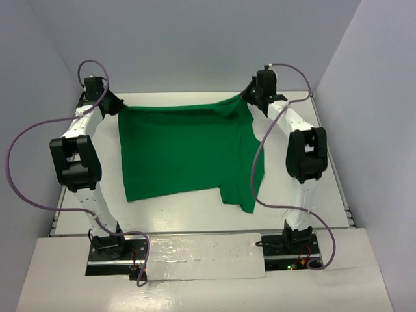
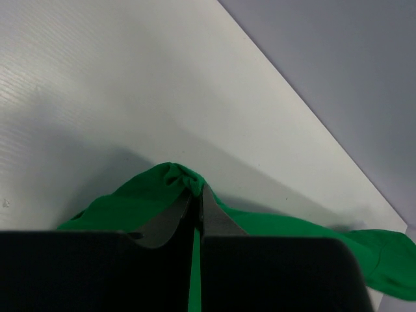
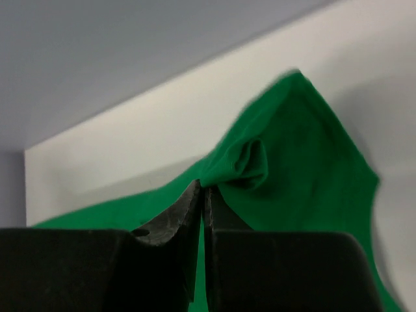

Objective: Fold and stack the t-shirts
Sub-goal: Fold the flattened tshirt in 1/3 of the way

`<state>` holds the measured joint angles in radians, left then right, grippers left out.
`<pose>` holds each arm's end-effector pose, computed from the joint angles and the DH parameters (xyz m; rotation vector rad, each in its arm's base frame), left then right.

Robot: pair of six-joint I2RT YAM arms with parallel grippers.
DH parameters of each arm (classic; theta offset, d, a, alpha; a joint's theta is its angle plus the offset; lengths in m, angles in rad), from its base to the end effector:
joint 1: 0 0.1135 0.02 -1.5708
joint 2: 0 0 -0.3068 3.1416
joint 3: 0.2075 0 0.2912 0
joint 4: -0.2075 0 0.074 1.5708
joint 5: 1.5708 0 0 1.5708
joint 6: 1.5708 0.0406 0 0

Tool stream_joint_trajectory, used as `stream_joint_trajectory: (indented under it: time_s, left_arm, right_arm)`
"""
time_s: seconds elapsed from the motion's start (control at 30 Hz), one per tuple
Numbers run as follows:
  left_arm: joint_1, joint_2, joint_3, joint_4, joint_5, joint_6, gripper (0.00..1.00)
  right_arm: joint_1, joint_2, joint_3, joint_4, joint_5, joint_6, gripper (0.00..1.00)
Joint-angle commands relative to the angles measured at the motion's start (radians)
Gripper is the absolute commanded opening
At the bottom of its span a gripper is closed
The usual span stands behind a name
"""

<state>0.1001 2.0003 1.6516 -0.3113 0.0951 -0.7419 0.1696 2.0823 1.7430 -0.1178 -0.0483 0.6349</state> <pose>0.5242 0.0488 0.2813 -0.8777 2.0895 -0.4523 0.5533 0.0967 0.2922 0.4475 2.0236 0.5511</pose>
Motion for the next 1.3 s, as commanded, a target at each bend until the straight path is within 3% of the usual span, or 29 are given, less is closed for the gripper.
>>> stream_joint_trajectory:
  time_s: [0.0,0.07,0.43,0.97,1.03,1.07,1.1,1.13,1.2,1.27]
  left_arm:
    - [0.009,-0.035,0.008,-0.025,0.014,0.054,0.1]
    - [0.009,-0.06,-0.021,-0.031,0.014,0.062,0.11]
    - [0.009,-0.104,-0.157,-0.012,-0.012,0.07,0.1]
    - [0.009,-0.174,-0.316,0.027,-0.034,0.03,0.12]
    - [0.009,-0.172,-0.319,0.002,-0.056,0.009,0.22]
    - [0.009,-0.172,-0.32,-0.013,-0.057,0.009,0.33]
    - [0.007,-0.178,-0.329,-0.044,-0.065,-0.002,0.71]
    - [0.007,-0.186,-0.336,-0.057,-0.07,-0.003,0.86]
    - [0.007,-0.224,-0.37,-0.074,-0.09,-0.01,0.98]
    - [0.007,-0.28,-0.392,-0.092,-0.15,-0.02,0.99]
  right_arm:
    - [-0.005,-0.199,-0.158,0.061,0.01,0.011,0.09]
    - [-0.005,-0.263,-0.269,0.076,0.007,0.012,0.09]
    - [0.043,-0.454,-0.544,0.074,0.102,0.024,0.09]
    - [0.085,-0.498,-0.779,0.099,0.141,0.059,0.1]
    - [0.099,-0.495,-0.805,0.096,0.154,0.063,0.17]
    - [0.099,-0.493,-0.806,0.096,0.154,0.063,0.27]
    - [0.105,-0.489,-0.82,0.093,0.154,0.062,0.52]
    - [0.106,-0.49,-0.825,0.085,0.157,0.062,0.62]
    - [0.107,-0.501,-0.832,0.065,0.174,0.057,0.78]
    - [0.106,-0.526,-0.823,0.03,0.211,0.044,0.8]
